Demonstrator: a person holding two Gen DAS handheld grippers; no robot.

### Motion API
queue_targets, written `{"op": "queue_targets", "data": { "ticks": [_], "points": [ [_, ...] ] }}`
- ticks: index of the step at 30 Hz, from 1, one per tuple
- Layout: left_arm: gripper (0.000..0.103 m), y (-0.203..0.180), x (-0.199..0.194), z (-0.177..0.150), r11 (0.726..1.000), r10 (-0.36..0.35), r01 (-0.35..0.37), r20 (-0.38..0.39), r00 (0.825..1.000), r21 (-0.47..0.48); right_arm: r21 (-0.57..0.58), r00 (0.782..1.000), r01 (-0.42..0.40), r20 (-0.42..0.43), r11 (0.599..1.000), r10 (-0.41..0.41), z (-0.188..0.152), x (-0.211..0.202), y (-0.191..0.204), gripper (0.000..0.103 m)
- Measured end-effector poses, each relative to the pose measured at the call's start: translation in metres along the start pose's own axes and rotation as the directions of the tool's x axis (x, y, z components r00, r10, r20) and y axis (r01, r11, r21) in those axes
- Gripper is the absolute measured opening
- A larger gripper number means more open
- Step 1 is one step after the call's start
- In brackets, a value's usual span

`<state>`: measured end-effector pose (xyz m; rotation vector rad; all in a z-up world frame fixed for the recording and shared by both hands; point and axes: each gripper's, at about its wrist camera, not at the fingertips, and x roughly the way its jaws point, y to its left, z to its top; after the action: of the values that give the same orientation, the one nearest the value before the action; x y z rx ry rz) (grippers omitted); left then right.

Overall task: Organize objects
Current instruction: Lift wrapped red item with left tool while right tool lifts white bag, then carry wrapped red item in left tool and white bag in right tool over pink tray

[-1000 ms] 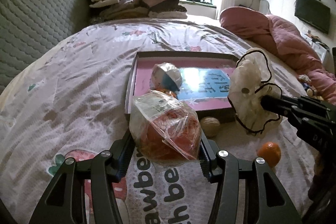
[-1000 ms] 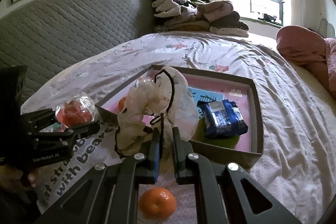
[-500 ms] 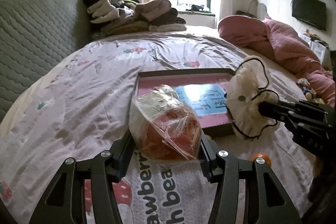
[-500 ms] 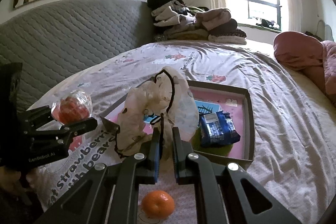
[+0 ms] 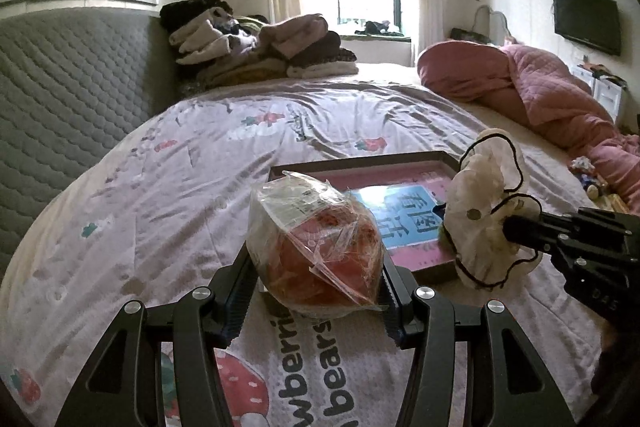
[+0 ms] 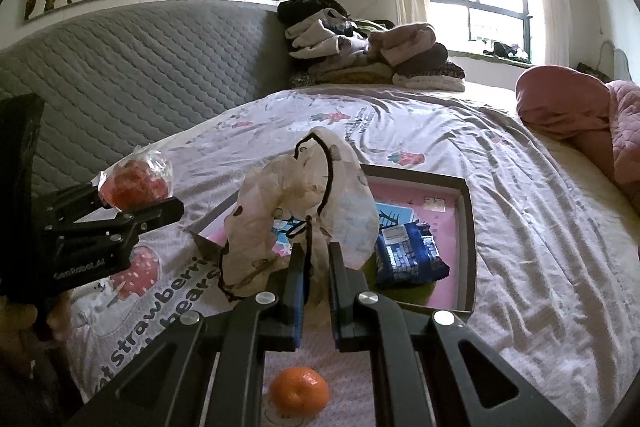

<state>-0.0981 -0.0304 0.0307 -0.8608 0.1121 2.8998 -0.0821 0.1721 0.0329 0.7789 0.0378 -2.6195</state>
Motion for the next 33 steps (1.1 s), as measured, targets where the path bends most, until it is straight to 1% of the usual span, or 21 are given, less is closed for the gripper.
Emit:
{"op": "queue_targets", "data": {
  "ticks": [14, 21, 33],
  "points": [
    [0.056, 0.006, 0.005, 0.024, 1.000, -0.002, 0.002, 0.037, 0.999, 0.019, 0.009, 0.998, 0.040, 0.057, 0.999, -0.041, 0.018, -0.012, -0.012, 0.010],
    [0.056, 0.009, 0.013, 0.041, 1.000, 0.007, -0.008, 0.063, 0.998, 0.026, -0.018, 0.994, 0.061, 0.093, 0.998, -0.059, 0.034, -0.018, -0.016, 0.010],
    [0.056, 0.007, 0.027, 0.057, 1.000, -0.006, 0.003, 0.081, 0.997, 0.030, -0.027, 0.989, 0.073, 0.129, 0.997, -0.069, 0.056, -0.013, -0.026, 0.010]
  ]
}}
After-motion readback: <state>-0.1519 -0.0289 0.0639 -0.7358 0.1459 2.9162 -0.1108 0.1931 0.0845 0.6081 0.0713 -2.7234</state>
